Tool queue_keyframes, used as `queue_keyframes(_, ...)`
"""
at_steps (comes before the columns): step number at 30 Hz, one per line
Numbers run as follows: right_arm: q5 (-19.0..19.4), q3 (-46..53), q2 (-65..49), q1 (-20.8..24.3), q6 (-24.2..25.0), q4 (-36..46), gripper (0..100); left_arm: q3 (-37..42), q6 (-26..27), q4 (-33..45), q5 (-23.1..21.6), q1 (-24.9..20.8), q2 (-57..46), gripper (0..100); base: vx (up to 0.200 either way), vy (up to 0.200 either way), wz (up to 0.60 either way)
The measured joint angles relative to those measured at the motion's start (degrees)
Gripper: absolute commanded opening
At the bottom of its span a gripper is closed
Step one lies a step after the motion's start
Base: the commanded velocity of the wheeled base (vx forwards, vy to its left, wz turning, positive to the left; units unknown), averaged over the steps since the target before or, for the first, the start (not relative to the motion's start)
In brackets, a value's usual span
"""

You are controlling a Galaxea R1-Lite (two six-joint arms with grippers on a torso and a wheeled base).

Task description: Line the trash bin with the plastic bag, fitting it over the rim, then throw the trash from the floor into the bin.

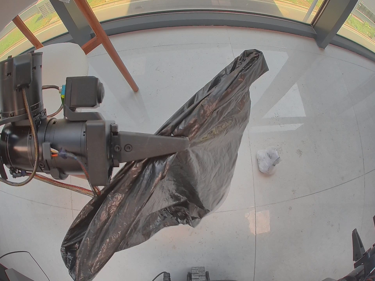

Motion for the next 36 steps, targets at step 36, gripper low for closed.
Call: queue_keyframes(36,0.0,0.0,0.0,0.0,0.0,0.0,100,1.4,7.8,-10.8,1.0,-1.6,12.6,0,0.000,0.000,0.00)
